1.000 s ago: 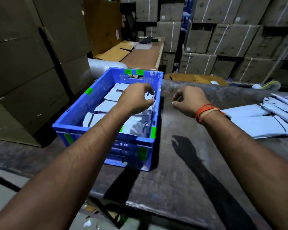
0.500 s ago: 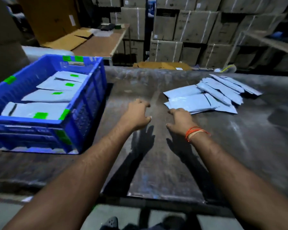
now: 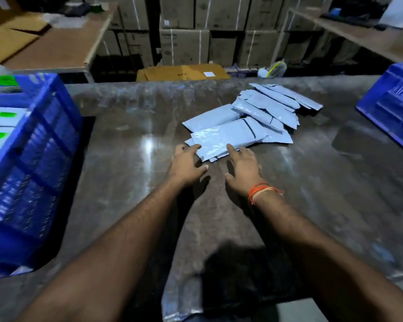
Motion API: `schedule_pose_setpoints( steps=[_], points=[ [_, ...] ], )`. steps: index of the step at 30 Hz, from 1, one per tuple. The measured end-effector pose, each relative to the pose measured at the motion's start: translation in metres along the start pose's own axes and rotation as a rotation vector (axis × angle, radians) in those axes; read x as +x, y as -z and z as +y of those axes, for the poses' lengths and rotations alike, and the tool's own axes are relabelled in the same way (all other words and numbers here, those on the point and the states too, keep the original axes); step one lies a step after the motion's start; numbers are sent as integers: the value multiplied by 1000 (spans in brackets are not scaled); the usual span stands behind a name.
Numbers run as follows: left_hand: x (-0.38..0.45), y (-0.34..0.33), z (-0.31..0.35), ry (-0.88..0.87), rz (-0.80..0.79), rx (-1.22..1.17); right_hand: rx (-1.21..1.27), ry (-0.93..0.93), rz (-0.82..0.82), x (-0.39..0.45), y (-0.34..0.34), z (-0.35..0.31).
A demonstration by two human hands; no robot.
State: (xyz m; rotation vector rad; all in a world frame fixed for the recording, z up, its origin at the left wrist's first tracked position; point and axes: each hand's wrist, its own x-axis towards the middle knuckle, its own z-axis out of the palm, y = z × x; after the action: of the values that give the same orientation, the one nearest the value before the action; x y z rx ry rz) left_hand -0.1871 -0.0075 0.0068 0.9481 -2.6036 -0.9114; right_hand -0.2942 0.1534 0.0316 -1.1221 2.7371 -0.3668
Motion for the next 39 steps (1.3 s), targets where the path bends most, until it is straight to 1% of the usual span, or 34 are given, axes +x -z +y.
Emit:
schedule_pose_setpoints(
  steps=[5, 9, 12, 15, 19, 21, 24, 26, 27, 28, 29, 31, 33, 35, 39],
  points=[
    [39, -26, 1, 30, 5, -71, -54, -19, 45, 19, -2, 19],
    [56, -42, 11, 66, 7, -167, -61, -24, 34, 25, -5, 41],
    [66, -50, 21, 128, 67, -311, -24, -21, 27, 33, -2, 60],
    [70, -57, 34, 150, 107, -351, 41, -3, 6, 44, 0, 80],
    [58, -71, 62, 161, 213, -429, 134, 52, -32, 49, 4, 107],
    [51, -82, 72, 205, 253, -434, 169, 74, -49, 47, 5, 123],
    [45, -94, 84, 288, 309, -344, 221, 107, -97, 42, 5, 147],
    [43, -98, 93, 381, 280, -327, 248, 130, -109, 39, 6, 162],
    [42, -99, 97, 421, 253, -285, 261, 135, -108, 38, 6, 169],
    [42, -100, 103, 432, 220, -182, 277, 133, -102, 36, 8, 176],
    [41, -100, 107, 414, 187, -40, 291, 132, -94, 34, 10, 181],
    [39, -102, 113, 311, 153, 240, 311, 132, -74, 28, 15, 190],
    [43, -107, 113, 220, 150, 419, 327, 127, -68, 21, 21, 197],
    [51, -111, 113, 207, 148, 488, 346, 117, -71, 15, 25, 201],
    [62, -116, 117, 167, 163, 532, 361, 103, -59, 9, 29, 205]
  ],
)
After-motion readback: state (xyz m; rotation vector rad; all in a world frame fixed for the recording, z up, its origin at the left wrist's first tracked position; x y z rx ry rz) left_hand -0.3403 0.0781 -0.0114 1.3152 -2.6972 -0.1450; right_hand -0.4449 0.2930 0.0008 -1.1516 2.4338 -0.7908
